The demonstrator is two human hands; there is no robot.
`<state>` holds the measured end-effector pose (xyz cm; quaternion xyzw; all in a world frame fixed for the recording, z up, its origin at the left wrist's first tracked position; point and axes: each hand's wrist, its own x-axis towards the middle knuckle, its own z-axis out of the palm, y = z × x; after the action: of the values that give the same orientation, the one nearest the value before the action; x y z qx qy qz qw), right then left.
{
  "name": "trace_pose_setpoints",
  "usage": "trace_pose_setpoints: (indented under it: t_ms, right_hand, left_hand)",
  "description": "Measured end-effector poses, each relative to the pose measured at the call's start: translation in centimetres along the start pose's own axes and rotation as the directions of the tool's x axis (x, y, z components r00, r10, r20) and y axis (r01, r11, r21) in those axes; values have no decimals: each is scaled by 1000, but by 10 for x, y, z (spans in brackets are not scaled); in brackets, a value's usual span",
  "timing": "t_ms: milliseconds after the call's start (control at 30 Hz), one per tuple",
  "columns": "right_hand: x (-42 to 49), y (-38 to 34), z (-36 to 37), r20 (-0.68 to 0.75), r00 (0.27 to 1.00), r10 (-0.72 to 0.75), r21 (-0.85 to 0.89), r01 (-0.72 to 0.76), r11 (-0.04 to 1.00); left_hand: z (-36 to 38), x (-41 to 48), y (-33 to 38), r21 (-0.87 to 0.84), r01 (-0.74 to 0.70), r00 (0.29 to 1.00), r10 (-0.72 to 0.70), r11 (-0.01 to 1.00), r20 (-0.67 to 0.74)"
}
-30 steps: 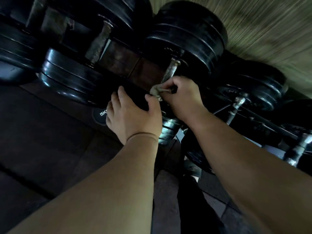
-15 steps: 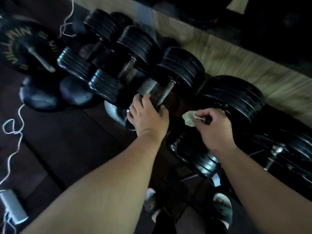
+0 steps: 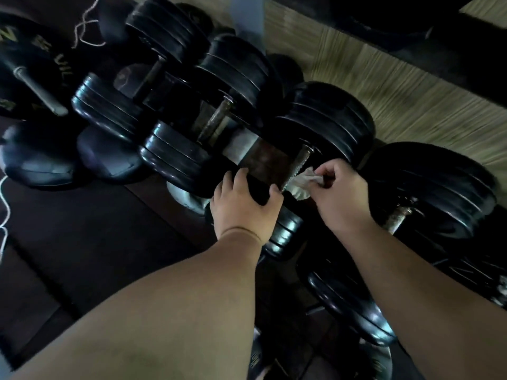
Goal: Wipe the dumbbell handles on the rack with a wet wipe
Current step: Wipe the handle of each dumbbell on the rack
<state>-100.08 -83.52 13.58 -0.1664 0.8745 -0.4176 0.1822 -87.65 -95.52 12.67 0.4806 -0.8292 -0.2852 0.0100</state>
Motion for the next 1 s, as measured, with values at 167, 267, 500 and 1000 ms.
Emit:
trace_pose_setpoints:
  t_ms: [167,267,500,1000]
  right_hand:
    - [21,-1,31,-29,993,113,-35,-114,993]
    - [20,-2,44,45,991,129,5,-130,992]
    - [19,4,45,131,987,94,205,-120,971]
    - [27,18,57,86,953,-290,-93,298,950]
  left_hand:
    - [-1,-3,-2,8,-6,1000,6,1000,24]
    - [-1,-2,-2,16,3,999,-4,1000,43]
    - [-1,-1,-1,37,14,999,-15,999,39]
    - [-3,-1,1,70,30,999,-31,997,11]
